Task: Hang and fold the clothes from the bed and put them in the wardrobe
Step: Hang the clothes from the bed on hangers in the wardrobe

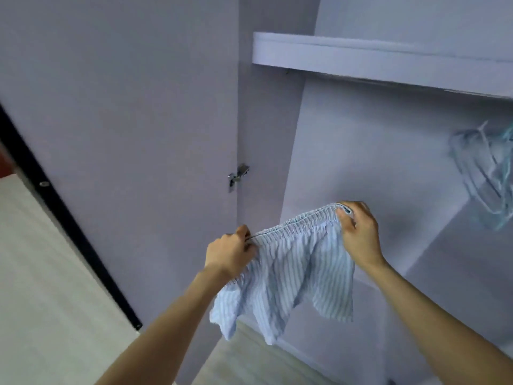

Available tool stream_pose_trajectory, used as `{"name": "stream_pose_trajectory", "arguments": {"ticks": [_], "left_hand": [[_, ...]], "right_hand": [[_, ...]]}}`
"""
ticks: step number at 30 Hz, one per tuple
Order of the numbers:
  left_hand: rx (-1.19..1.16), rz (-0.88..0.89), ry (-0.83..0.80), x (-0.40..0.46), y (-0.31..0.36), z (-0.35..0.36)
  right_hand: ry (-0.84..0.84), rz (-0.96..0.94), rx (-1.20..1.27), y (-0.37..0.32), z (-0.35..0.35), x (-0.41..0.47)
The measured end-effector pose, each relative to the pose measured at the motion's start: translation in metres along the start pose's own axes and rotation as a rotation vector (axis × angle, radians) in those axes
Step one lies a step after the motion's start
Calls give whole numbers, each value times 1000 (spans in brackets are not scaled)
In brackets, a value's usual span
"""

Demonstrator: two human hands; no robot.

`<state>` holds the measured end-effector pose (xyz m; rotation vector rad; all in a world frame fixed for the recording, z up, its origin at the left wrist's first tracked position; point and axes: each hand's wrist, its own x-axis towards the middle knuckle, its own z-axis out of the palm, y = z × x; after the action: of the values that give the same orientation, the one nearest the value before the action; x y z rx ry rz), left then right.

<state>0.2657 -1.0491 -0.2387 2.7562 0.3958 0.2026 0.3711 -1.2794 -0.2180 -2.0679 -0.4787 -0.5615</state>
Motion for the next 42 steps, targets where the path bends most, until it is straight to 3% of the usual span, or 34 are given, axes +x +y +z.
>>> {"name": "stream_pose_trajectory", "arguments": {"ticks": [5,11,16,19,23,28,32,35,37,40,42], "left_hand": [[-161,160,-38,48,48,-3],[-544,230,-276,103,119,8],[-739,292,-450,126,179,5],[-721,287,-554,137,211,6],[-796,199,-500,155,251,19],[-802,174,-433,170,281,38],[-780,203,-396,174,290,47],[-758,215,-349,176,287,49],[-749,215,-323,177,282,49],[-735,202,-272,177,272,49],[-712,197,-227,176,265,46]], "right_hand": [[152,179,-157,23,-37,10],[10,449,-407,61,-93,26],[-21,451,-578,101,-127,48],[100,339,-627,122,-149,72],[163,166,-876,167,-183,112],[-40,314,-1102,188,-199,159],[-94,328,-1268,198,-190,185],[-135,459,-1183,200,-183,193],[-124,540,-990,200,-175,196],[15,652,-571,195,-161,200],[119,640,-475,189,-151,202]]}}
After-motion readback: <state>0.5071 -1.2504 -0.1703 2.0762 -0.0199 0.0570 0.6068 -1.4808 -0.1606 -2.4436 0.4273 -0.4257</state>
